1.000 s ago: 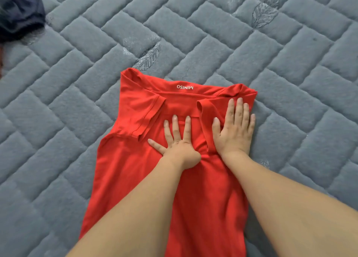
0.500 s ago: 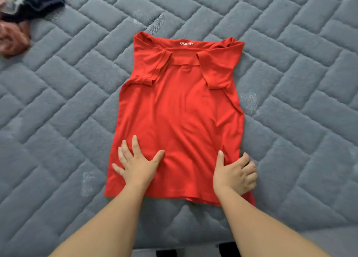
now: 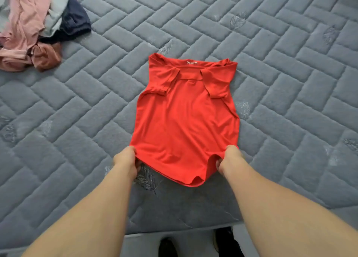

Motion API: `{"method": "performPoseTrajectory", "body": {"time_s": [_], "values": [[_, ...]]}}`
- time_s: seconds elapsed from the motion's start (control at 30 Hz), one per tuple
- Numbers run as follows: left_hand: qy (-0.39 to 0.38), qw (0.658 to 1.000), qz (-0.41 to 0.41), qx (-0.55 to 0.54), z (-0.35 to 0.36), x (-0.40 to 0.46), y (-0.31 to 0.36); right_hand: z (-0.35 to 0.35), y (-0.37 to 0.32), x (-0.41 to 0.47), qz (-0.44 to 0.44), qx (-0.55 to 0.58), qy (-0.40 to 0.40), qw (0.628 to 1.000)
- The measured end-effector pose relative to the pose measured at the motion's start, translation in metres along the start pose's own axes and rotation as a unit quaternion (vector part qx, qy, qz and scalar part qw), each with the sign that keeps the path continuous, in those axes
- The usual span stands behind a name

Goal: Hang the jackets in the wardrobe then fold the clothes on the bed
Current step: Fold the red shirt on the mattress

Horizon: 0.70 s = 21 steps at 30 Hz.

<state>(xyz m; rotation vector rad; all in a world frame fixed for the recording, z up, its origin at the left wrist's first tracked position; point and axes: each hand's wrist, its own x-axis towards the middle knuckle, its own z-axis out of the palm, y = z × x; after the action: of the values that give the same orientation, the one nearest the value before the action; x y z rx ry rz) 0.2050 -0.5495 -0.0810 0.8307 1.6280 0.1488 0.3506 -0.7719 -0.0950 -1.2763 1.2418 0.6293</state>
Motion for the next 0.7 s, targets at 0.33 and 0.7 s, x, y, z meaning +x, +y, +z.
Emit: {"method": "performPoseTrajectory", "body": {"time_s": [0.33, 0.7], "values": [[-0.032, 0.995, 0.017, -0.095, 0.114, -0.002, 0.166, 0.097, -0.186, -0.032, -0.075, 0.181, -0.058, 0.979], [-0.094, 0.914, 0.225, 0.324, 0.257, 0.106, 0.229, 0.223, -0.229, 0.082, -0.442, -0.381, 0.048, 0.81]]}}
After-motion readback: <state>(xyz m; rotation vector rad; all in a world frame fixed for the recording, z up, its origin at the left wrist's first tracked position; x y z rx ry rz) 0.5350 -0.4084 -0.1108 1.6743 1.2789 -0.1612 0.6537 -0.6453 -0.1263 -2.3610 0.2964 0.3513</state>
